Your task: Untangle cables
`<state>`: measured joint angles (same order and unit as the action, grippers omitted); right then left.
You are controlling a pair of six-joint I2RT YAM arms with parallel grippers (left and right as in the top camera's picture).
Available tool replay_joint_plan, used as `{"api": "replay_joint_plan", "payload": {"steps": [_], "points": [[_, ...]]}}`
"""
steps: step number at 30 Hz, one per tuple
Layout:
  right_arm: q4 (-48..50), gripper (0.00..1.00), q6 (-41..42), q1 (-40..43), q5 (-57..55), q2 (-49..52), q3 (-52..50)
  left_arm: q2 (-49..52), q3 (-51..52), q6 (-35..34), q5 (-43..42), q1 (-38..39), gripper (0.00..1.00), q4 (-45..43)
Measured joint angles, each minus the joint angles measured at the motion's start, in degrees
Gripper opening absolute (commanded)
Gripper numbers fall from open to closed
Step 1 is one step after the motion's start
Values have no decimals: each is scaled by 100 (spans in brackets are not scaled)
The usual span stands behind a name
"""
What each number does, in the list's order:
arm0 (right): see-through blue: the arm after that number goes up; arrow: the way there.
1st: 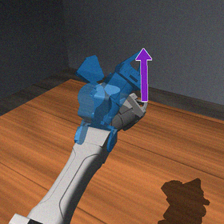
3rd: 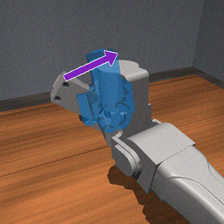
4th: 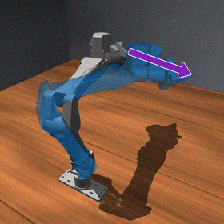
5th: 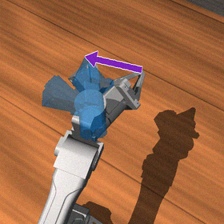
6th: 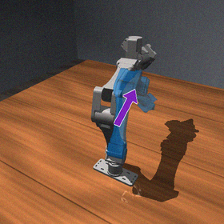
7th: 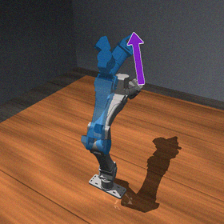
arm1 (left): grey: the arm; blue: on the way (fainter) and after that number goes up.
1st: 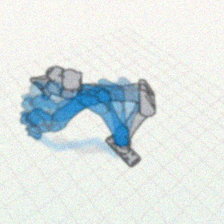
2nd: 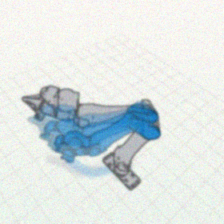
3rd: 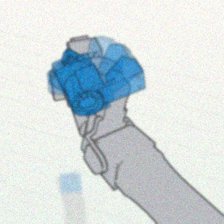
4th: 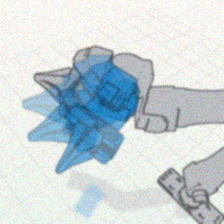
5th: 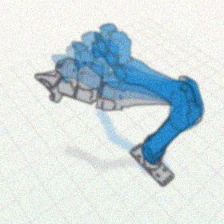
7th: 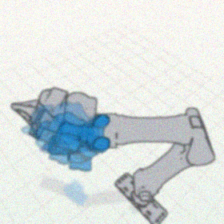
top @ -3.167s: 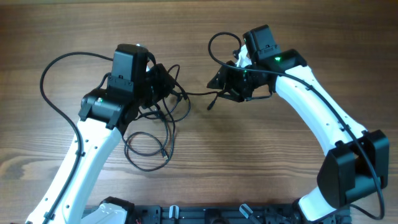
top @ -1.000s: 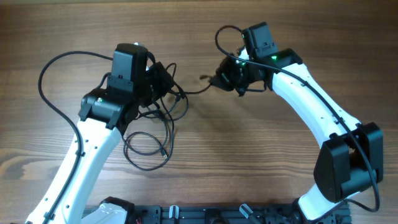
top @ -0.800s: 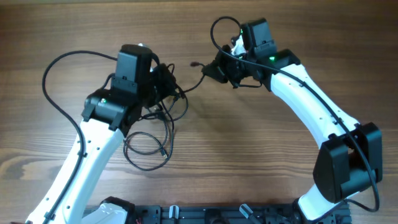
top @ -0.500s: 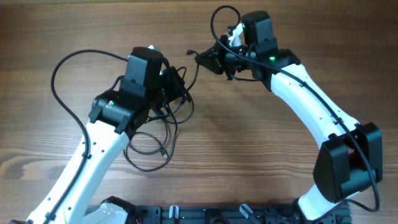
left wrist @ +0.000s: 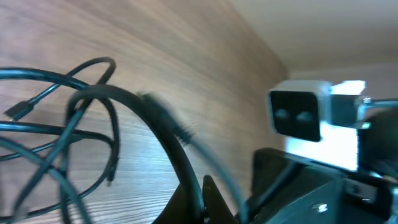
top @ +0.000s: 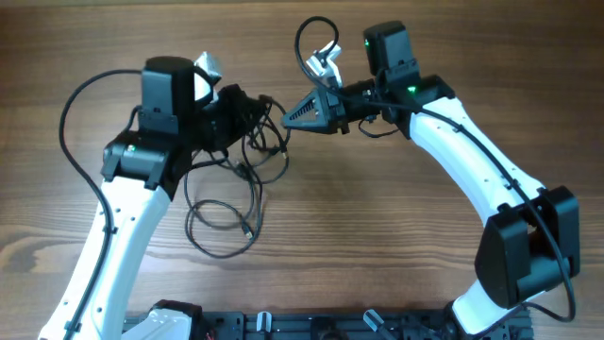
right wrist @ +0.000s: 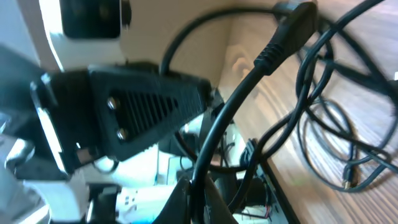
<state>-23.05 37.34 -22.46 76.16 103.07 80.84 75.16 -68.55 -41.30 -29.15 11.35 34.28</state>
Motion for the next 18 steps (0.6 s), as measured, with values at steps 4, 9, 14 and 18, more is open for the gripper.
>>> {"api": "replay_joint_plan", "payload": {"steps": [4, 9, 14, 18], "points": [[295, 4, -136, -275, 402, 0, 0, 199, 2, 74, -811, -28, 4, -422], [297, 4, -146, -337, 461, 0, 0, 367, 2, 76, -1322, -61, 4, -608], [57, 4, -166, -258, 229, 0, 0, 382, 2, 81, -1445, -98, 4, -649], [-365, 4, -168, 59, -446, 0, 0, 404, 11, 101, -1526, -251, 4, -651]]}}
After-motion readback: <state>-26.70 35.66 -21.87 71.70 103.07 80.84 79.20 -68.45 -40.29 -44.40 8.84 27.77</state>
